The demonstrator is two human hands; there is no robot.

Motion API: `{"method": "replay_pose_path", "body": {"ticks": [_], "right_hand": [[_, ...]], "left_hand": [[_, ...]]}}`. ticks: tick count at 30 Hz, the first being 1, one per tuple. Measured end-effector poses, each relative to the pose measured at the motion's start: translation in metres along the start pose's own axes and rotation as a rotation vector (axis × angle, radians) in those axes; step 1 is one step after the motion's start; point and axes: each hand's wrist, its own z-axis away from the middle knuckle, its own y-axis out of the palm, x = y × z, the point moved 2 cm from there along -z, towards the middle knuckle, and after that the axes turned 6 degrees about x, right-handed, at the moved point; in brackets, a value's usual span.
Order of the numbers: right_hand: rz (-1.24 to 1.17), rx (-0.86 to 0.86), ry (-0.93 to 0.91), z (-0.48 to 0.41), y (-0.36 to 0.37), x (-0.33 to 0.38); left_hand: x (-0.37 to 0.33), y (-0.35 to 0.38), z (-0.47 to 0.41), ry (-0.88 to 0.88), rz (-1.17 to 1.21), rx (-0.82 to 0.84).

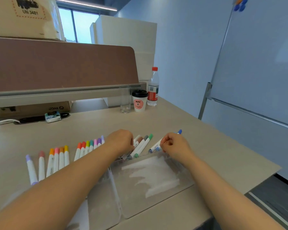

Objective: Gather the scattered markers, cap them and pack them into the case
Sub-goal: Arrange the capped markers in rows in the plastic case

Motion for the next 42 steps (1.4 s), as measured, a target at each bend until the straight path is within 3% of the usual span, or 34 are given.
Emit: {"method": "replay_pose_path", "body": {"ticks": [8,16,25,31,35,42], "right_hand": [[0.055,0.006,-0.060,-0.005,0.008,-0.003],[-0.031,0.037,-0.089,-0.001,0.011,0.017],[-0.441,0.269,-0.140,0.025,0.047,0.072],[-0.395,0.404,-0.128,0.041,0.079,0.107],[-0.301,0.565,-0.104,0.058,0.111,0.134],[-0.077,0.658,-0.126,0.085,0.175,0.169]], "left_hand": [[-0.002,0.006,-0.006,-0.070,-0.016,0.001],[0.002,-0.016,0.021,0.042,0.454,-0.059],[0.023,-0.029,0.083,0.146,0.536,-0.088],[0.095,-0.039,0.133,-0.016,0.337,-0.137],[0.141,-0.028,0.165,-0.132,0.167,-0.049],[0.177,-0.011,0.201,-0.166,0.141,0.019]]}}
